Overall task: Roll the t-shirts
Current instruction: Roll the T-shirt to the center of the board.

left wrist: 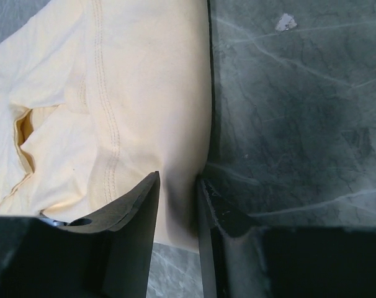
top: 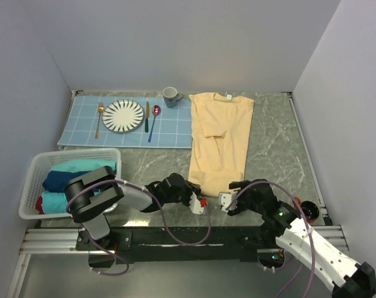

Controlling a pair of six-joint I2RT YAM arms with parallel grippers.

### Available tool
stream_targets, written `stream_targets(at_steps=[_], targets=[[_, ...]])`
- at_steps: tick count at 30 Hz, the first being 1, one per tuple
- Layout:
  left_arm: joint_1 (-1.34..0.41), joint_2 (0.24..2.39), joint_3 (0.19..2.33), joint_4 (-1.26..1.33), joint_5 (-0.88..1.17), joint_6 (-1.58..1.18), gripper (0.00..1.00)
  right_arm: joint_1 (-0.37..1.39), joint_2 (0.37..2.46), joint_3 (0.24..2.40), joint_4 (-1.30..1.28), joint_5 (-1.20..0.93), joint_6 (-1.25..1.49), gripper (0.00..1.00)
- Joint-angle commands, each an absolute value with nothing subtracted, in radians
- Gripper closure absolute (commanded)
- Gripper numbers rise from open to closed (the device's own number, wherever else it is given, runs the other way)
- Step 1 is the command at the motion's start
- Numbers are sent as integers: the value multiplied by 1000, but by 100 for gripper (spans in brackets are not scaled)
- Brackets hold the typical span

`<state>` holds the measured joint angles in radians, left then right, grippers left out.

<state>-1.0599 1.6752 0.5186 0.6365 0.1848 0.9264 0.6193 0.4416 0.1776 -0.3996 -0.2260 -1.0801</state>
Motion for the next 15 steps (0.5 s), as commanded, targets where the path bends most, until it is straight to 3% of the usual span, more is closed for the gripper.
stream_targets(at_steps=[1,8,15], targets=[[-1060,1683,545,523,195,858,65,624,463,216,-451,-273,-1016,26],[-1060,1686,595,482,175,769,67,624,679,317,-540,-281,-1046,36],[-1060,1617,503,529,193,764,68,656,719,336,-535,-239,-1006,42]])
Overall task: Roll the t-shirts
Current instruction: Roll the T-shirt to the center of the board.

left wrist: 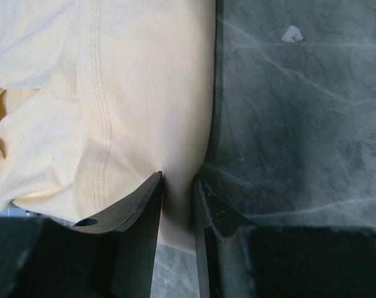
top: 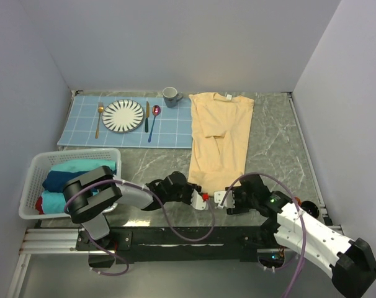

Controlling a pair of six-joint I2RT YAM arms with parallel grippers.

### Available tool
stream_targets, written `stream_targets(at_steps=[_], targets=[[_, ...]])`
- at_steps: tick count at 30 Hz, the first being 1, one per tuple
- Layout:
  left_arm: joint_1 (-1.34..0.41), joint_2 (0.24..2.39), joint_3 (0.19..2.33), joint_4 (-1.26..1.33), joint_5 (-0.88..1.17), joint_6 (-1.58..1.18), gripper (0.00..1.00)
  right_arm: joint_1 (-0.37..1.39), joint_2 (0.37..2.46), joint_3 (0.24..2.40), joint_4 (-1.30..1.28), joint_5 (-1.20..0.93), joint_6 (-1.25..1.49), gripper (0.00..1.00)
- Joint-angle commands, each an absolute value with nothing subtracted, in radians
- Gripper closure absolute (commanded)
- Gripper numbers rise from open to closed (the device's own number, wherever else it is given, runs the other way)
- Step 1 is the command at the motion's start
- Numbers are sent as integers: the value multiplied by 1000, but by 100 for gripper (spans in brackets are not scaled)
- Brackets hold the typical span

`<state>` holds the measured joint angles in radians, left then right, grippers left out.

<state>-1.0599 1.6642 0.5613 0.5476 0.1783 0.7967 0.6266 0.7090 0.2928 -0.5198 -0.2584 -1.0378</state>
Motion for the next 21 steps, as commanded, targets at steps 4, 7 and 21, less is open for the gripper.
stream_targets(at_steps=[4,7,21], targets=[[-1060,1583,468,532,219,775,68,704,724,327,-483,-177,-962,43],[-1060,1591,480,522,221,767,68,725,747,318,-410,-98,-957,40],[-1060,1617,546,500,241,707,67,750,683,158,-282,3,-1107,34]])
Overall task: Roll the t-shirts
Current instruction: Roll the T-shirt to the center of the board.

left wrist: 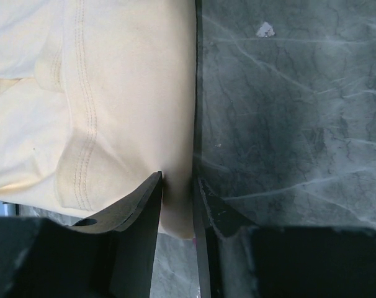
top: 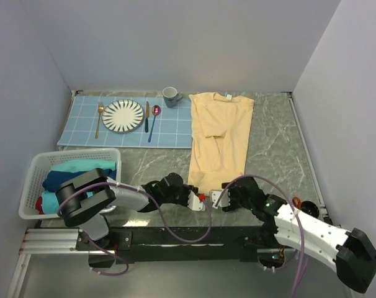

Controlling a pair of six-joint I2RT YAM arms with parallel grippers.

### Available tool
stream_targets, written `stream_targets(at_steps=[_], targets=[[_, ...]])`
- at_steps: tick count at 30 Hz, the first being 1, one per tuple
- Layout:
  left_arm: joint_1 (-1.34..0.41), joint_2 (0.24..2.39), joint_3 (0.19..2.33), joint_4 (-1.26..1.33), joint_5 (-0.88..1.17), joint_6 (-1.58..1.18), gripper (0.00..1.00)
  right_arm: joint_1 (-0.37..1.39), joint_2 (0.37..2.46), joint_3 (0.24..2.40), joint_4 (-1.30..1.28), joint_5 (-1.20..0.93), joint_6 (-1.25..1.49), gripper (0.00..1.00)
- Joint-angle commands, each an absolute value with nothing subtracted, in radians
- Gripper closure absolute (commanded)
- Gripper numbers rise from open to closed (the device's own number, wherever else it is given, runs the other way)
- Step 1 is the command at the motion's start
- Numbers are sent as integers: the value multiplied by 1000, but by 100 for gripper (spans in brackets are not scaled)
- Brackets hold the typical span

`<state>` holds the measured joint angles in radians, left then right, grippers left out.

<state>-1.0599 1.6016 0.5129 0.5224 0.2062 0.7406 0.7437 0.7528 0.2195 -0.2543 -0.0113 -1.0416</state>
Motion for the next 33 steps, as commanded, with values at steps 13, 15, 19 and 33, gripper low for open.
stream_targets(at_steps=[13,15,19,33], targets=[[-1048,1647,601,463,239,692,71,741,755,204,-344,-55,-1115,75],[-1045,1660,610,460,238,687,73,739,753,203,-342,-58,-1118,82],[-1020,1671,658,410,250,667,79,736,771,215,-345,-34,-1071,97],[-877,1574,839,-122,557,782,92,580,637,393,-695,-316,-1085,100]])
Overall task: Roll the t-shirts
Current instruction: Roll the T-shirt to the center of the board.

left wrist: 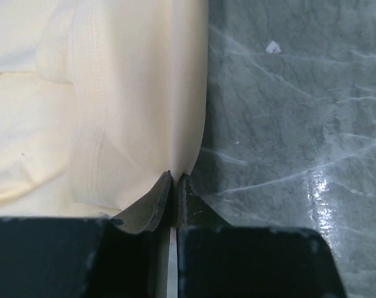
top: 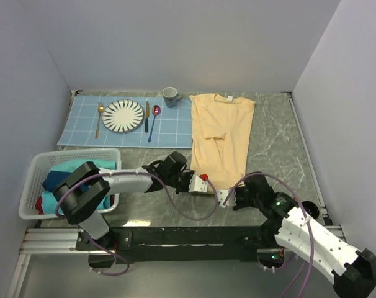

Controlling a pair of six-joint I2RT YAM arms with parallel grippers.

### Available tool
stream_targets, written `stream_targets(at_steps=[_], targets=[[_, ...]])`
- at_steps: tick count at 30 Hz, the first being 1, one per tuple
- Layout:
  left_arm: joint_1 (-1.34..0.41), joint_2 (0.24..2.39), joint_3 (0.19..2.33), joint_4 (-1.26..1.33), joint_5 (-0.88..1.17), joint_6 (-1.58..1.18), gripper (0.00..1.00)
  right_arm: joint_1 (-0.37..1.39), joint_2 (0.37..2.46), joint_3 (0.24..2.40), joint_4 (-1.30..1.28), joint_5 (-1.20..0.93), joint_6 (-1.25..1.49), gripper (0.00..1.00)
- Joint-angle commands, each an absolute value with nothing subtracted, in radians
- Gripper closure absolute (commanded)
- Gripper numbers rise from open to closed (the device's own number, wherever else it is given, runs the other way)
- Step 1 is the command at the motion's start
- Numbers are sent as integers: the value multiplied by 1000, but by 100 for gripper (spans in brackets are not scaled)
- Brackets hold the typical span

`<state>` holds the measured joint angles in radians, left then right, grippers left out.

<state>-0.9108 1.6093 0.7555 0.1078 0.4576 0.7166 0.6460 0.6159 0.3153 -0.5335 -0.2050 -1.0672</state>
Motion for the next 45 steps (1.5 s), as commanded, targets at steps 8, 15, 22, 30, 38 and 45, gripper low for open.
stream_targets(at_steps=[8,15,22,30,38,45], targets=[[-827,1676,1052,-451,676,844,92,396,827,528,-839,-471,-1152,100],[-764,1851,1332,-785,782,948,94,299,965,607,-908,-552,-1192,100],[-686,1974,1503,-997,825,1020,94,184,1236,781,-1029,-633,-1281,100],[-650,2092,1690,-1114,828,1045,92,98,1579,1049,-1221,-679,-1365,100],[-627,2217,1847,-1134,801,1042,91,43,1746,1175,-1325,-661,-1416,100],[-617,2259,1876,-1094,790,1035,91,23,1816,1204,-1327,-635,-1424,99]])
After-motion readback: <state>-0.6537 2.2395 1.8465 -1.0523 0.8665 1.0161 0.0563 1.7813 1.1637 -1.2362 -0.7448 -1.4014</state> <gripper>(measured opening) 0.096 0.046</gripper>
